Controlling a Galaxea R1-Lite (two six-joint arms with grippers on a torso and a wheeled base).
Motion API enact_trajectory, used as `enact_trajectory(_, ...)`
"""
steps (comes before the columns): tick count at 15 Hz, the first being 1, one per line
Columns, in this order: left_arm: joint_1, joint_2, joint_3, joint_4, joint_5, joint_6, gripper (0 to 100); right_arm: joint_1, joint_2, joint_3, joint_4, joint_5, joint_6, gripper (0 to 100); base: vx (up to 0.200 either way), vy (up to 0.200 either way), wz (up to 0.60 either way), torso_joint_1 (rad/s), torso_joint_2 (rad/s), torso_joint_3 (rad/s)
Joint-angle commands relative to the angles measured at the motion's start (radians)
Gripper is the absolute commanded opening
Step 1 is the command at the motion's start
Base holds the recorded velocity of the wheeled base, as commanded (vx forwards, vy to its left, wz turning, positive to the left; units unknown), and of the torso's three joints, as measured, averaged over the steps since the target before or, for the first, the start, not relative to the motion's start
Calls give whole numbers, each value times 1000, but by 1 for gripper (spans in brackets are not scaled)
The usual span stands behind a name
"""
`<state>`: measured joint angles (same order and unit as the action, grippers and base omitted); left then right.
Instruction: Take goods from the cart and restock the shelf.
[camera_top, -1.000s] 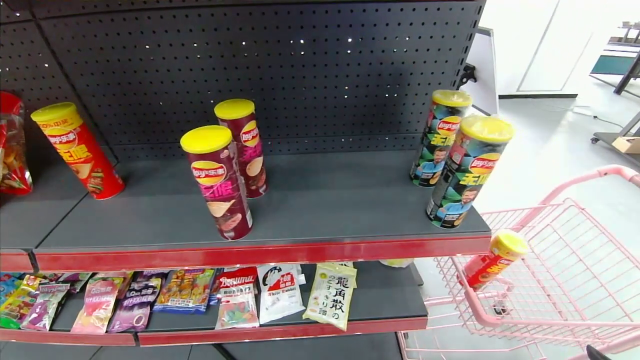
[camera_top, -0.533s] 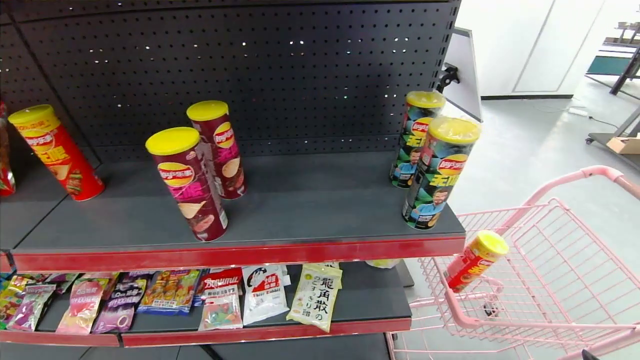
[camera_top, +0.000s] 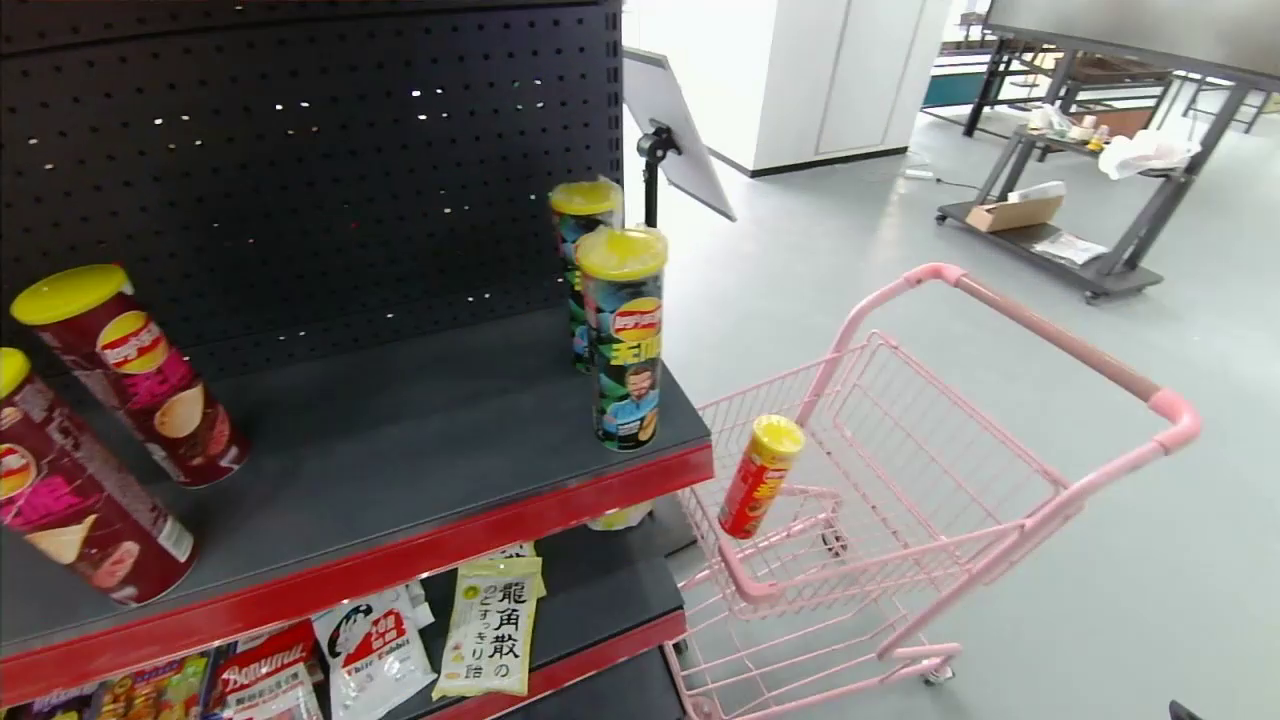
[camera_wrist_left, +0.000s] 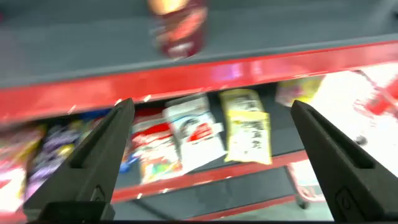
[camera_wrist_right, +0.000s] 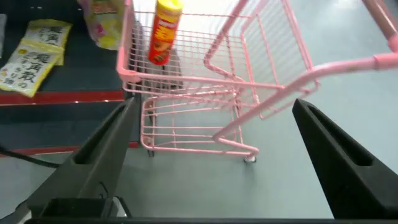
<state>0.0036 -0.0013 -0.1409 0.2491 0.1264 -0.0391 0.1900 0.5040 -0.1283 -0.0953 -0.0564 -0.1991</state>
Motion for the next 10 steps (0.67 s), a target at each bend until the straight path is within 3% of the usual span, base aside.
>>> enact_trajectory(1,-1,1,0,-1,1,-1,100,2,1,1,0,0,0,100,0,0,0,0,0,0)
enact_trajectory(5,1,1,0,-1,2,1,100,-1,-18,22,0,-8,-3,100,0,0,0,-23,49,34)
enact_trajectory(10,1,1,0,-1,1,25,100,-3,-24,38,0,-8,-3,100,0,0,0,-146,341,187)
